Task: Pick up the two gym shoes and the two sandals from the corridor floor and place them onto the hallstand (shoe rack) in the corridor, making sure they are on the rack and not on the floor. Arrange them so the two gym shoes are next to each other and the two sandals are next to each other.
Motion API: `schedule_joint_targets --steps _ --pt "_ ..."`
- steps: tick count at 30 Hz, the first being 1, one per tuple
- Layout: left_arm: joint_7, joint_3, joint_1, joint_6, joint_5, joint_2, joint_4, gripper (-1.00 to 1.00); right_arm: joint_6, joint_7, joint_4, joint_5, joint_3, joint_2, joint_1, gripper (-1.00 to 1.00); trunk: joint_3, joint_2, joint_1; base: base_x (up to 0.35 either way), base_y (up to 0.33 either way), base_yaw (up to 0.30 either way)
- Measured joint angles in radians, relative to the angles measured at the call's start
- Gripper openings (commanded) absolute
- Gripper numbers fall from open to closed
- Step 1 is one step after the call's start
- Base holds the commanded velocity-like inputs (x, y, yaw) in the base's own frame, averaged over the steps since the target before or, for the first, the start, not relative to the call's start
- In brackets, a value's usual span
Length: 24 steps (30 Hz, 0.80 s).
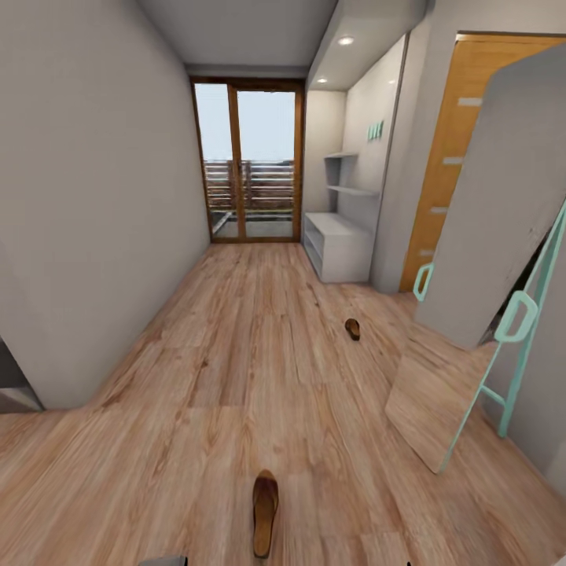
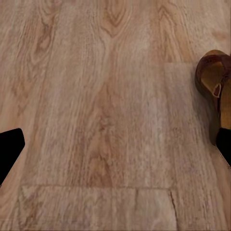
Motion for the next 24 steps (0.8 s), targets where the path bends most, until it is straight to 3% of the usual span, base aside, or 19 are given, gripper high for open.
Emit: schedule_joint_targets --steps 7,24 --pt "0.000 0.000 0.000 0.000 0.000 0.000 0.000 1.00 0.000 0.000 0.000 0.000 0.000 0.000 0.000 1.00 0.000 0.000 0.000 0.178 0.000 0.000" --pt "0.000 0.001 0.000 0.000 -0.001 0.001 -0.001 1.00 0.000 0.002 0.000 0.001 0.002 0.000 0.000 1.00 0.000 0.000 0.000 0.028 -0.044 0.000"
